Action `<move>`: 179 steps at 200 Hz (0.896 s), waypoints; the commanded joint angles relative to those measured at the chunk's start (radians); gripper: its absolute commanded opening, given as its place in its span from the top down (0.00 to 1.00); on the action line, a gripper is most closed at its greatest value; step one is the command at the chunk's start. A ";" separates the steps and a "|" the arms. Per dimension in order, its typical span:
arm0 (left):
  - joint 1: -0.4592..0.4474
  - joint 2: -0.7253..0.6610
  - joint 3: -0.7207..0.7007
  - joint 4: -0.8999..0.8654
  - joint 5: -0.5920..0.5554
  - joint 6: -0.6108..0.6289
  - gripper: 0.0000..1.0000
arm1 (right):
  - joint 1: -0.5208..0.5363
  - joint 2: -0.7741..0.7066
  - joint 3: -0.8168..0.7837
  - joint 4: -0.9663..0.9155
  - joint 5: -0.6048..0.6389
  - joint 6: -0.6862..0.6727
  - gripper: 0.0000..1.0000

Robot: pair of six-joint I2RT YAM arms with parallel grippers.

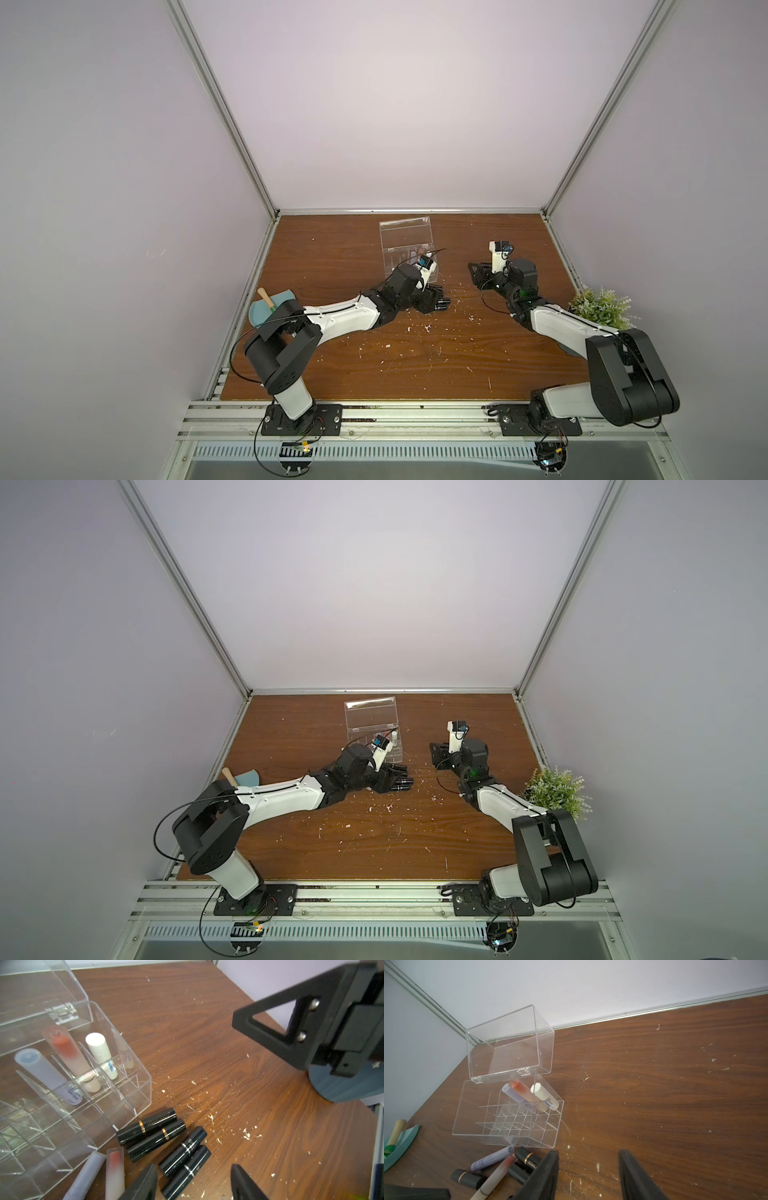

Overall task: Arrange the lipsticks in the organizer
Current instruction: Pick up the lipstick at the center of the board.

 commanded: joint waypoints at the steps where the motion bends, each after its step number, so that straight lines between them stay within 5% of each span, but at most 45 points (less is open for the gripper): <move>1: -0.021 0.026 0.034 -0.185 -0.037 0.066 0.39 | -0.012 -0.020 0.012 0.015 -0.036 0.015 0.48; 179: -0.064 0.209 0.185 -0.354 -0.057 0.122 0.40 | -0.043 -0.010 0.009 0.021 -0.072 0.038 0.48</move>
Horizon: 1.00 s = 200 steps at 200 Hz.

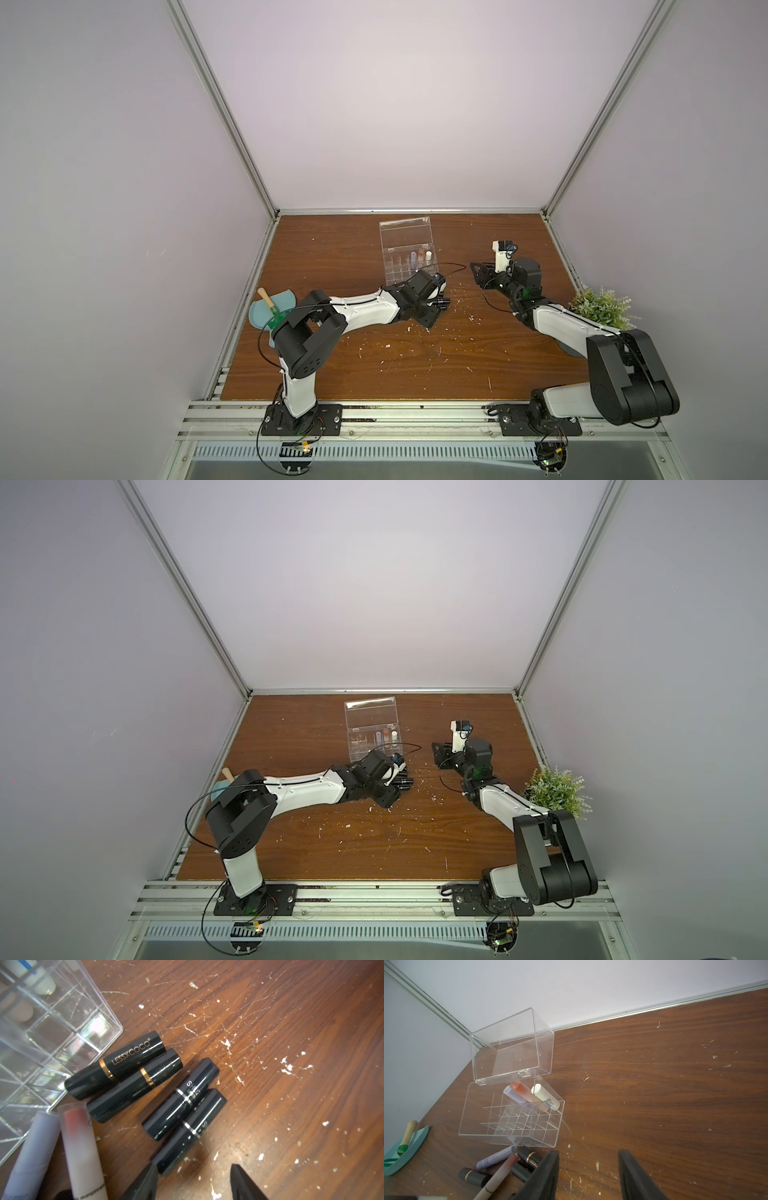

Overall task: Arrange the lipsticks in the organizer
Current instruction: Pick up the lipstick at the center of the board.

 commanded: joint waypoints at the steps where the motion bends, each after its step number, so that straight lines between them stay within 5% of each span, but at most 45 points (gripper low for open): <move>1: -0.009 0.031 0.025 -0.037 -0.024 0.019 0.40 | -0.006 -0.010 0.008 0.022 -0.021 0.014 0.48; 100: -0.009 0.045 0.045 -0.054 -0.081 0.041 0.40 | -0.009 0.003 0.012 0.027 -0.039 0.022 0.48; 200: -0.009 0.064 0.042 -0.008 0.053 0.038 0.40 | -0.011 0.015 0.015 0.029 -0.049 0.026 0.48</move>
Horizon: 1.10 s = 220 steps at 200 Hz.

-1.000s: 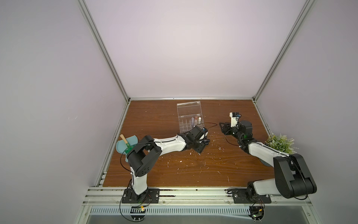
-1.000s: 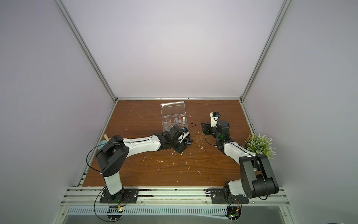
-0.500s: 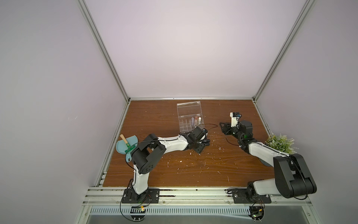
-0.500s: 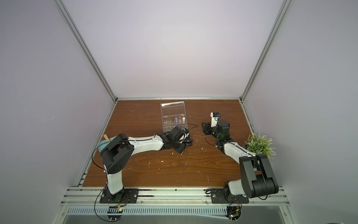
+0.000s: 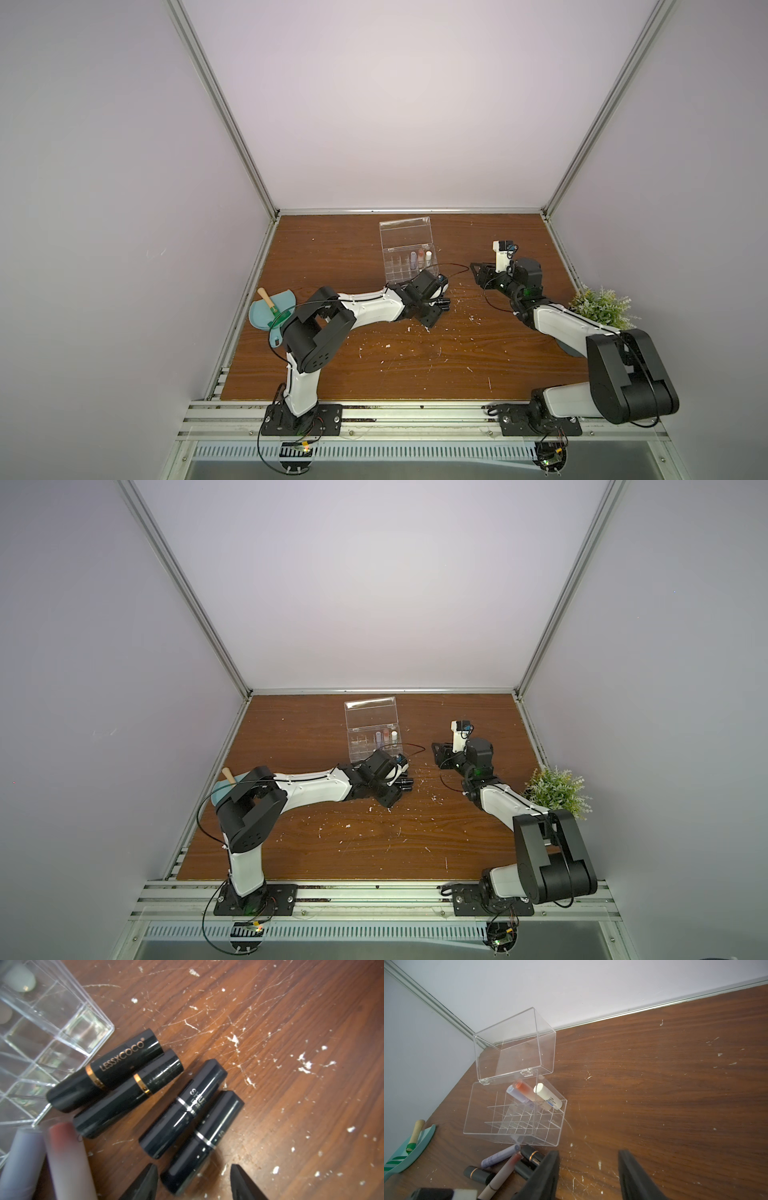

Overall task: Arrange the lipsticks in the organizer
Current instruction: Pick up the lipstick at the center of the board.

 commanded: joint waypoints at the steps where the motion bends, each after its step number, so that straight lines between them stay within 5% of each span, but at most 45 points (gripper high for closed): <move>1: -0.009 0.013 0.004 0.008 0.040 0.004 0.40 | -0.002 0.009 0.015 0.026 -0.022 0.015 0.48; 220: -0.015 0.005 -0.059 0.045 0.114 -0.034 0.60 | -0.009 0.001 0.015 0.021 -0.020 0.011 0.49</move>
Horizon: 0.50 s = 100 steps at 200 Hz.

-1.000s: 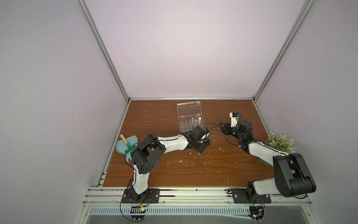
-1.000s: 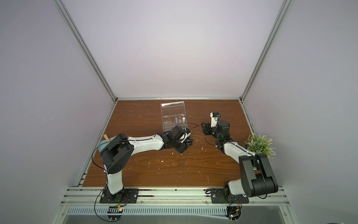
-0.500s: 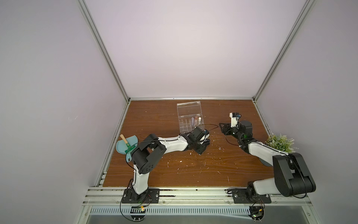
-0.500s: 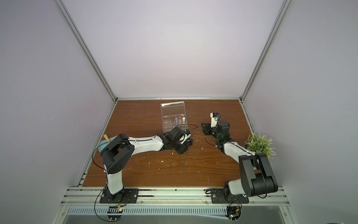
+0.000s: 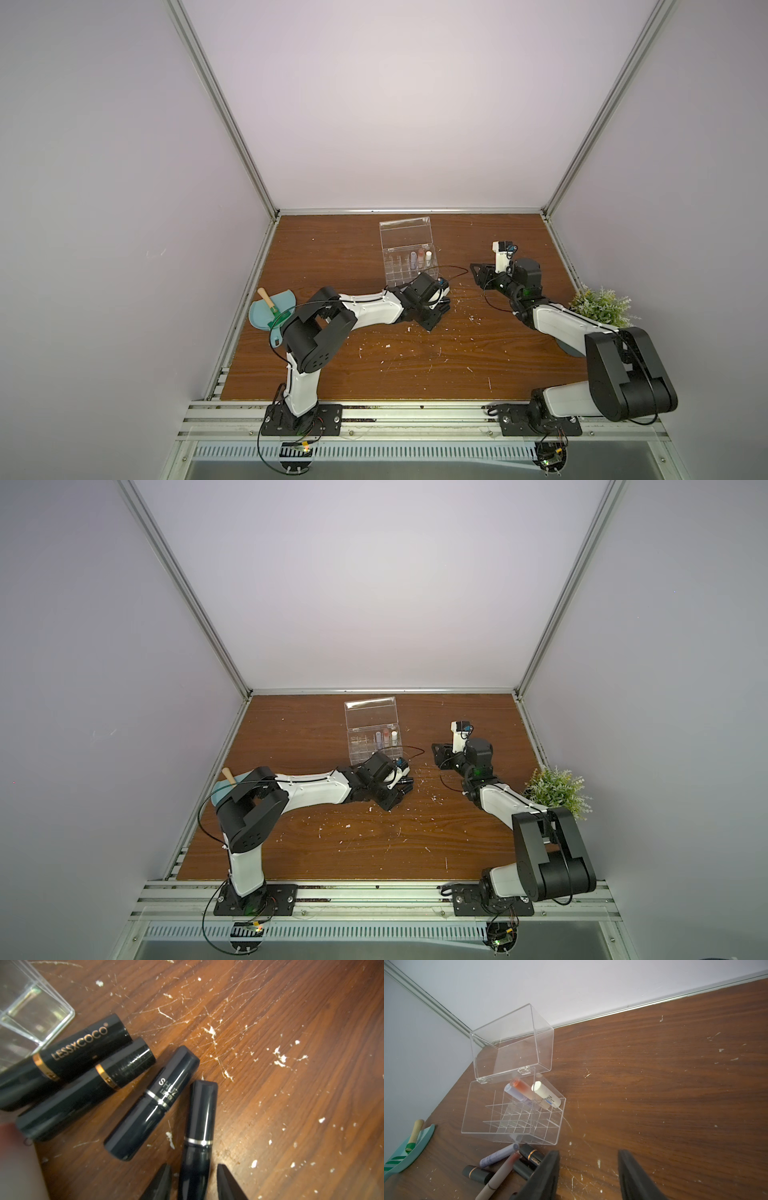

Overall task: Arrange the lipsticks in the organizer
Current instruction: Pick up the lipstick at the center of the board.

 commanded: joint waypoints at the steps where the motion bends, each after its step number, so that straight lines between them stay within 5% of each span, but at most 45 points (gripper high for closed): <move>1: -0.015 0.004 -0.020 -0.007 0.021 -0.001 0.60 | -0.007 -0.008 0.015 0.022 -0.019 0.007 0.49; 100: -0.027 -0.108 -0.066 0.018 0.029 -0.017 0.68 | -0.016 0.005 0.026 0.017 -0.068 0.022 0.48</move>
